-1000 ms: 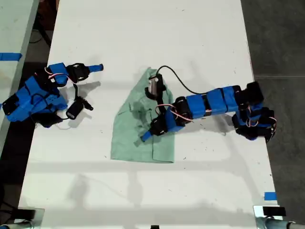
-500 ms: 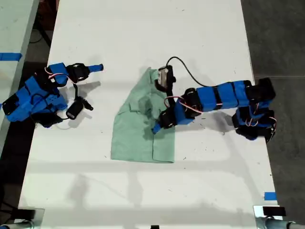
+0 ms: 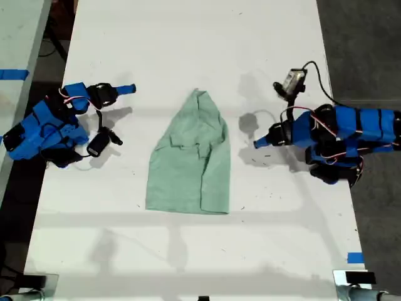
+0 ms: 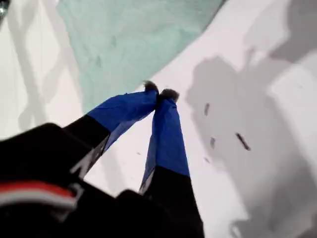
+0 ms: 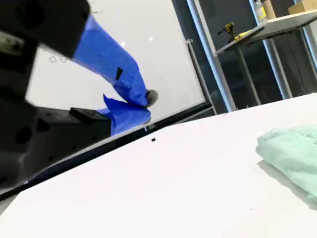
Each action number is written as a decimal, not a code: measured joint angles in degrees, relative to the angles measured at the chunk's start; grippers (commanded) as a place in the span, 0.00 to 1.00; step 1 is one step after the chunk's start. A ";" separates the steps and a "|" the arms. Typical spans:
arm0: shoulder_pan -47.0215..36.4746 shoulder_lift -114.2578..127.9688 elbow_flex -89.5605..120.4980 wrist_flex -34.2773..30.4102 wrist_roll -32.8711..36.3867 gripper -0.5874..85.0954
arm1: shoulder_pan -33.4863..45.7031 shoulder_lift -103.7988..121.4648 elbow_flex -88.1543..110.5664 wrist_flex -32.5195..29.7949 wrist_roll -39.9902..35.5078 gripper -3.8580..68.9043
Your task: Fold t shirt
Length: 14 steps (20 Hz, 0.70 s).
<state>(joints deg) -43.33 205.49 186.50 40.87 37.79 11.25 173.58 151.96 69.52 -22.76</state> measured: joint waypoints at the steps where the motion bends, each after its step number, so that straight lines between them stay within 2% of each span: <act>1: 0.00 0.00 0.00 0.00 0.00 0.00 | 2.46 11.16 7.21 4.83 -3.87 0.08; 2: 0.00 0.00 0.00 0.00 0.00 0.00 | 4.83 20.39 13.18 8.96 -6.77 0.08; 6: 0.00 0.00 0.00 0.35 0.00 0.00 | 8.70 26.10 21.88 6.86 -13.62 0.08; 14: 0.00 0.00 0.00 0.35 0.00 0.00 | 8.44 26.28 22.32 6.68 -13.80 0.08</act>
<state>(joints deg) -43.33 205.49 186.50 41.22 37.79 19.69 199.86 174.29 76.20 -36.56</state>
